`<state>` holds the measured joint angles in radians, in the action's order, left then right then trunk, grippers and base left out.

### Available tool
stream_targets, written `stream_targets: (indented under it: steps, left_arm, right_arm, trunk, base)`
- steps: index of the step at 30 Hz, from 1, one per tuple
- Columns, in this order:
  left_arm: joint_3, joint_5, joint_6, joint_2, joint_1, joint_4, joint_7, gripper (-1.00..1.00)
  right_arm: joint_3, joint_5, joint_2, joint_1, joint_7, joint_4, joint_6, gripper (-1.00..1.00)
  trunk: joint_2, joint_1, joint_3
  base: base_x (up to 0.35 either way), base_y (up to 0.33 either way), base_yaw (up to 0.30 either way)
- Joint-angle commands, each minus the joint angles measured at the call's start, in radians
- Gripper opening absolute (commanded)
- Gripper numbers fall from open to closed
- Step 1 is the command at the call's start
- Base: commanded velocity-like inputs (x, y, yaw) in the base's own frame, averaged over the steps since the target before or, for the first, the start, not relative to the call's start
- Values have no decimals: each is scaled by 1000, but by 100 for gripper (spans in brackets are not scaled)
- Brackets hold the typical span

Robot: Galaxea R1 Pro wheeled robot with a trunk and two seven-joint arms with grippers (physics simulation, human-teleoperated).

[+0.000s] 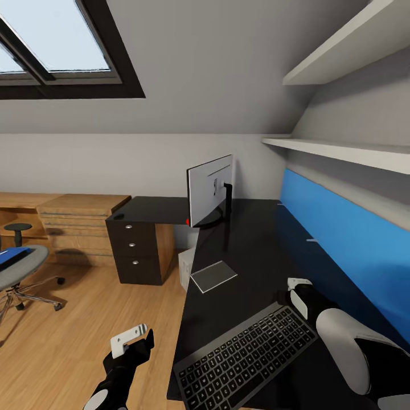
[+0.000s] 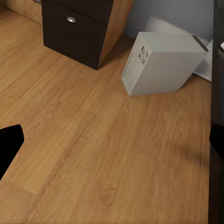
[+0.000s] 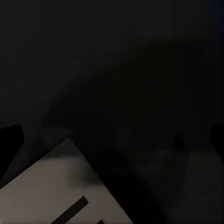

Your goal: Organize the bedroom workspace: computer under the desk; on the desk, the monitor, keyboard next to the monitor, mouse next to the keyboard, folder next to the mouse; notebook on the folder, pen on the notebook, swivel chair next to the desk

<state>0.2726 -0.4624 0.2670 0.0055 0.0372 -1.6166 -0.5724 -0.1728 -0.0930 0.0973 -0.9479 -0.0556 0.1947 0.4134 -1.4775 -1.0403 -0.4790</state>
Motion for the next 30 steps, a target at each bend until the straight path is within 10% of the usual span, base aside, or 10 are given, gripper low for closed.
stream_targets:
  steps: [1,30]
  left_arm:
    - [1,-5,3,1,0,-2,-7,100]
    - [2,-5,4,1,0,-2,-6,100]
  right_arm:
    - [-8,-9,-1,0,0,2,5,100]
    - [-8,-10,-2,0,0,0,5,100]
  trunk:
    - [-1,0,-1]
    - [-1,0,-1]
  base:
    - [0,0,-2]
    - [-107,11,0]
